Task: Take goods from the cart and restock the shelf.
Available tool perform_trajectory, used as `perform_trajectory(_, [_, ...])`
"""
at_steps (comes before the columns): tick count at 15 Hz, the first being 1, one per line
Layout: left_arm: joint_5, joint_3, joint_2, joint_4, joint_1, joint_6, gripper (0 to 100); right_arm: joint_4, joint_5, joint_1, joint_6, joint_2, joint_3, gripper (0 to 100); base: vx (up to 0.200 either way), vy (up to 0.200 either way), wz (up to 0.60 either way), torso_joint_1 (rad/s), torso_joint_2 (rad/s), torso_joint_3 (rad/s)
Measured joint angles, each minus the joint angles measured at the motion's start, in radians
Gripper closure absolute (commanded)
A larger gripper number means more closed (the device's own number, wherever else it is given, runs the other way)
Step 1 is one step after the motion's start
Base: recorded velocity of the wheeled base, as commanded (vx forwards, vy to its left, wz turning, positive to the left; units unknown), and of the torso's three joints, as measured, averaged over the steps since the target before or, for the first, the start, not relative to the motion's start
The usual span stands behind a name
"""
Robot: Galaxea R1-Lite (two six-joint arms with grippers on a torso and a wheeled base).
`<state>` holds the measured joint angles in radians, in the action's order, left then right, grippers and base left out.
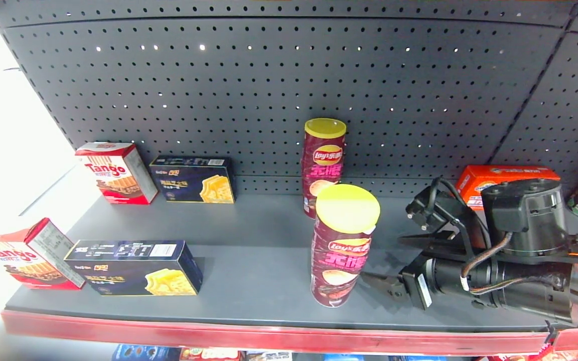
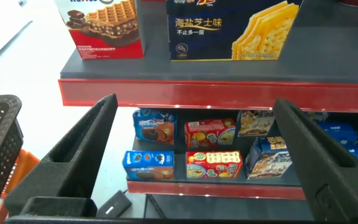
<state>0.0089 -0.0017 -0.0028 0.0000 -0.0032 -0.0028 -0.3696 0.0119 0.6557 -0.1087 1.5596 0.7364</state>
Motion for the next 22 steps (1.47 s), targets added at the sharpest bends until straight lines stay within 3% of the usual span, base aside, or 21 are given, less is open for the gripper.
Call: perform_trajectory(22, [0.001,0.0,0.001,0.0,0.001,-0.005,0,0.0,0.003,0.018,0.0,-0.005,-0.023,0,0.0,0.0,0.0,0.0,0.0,0.0])
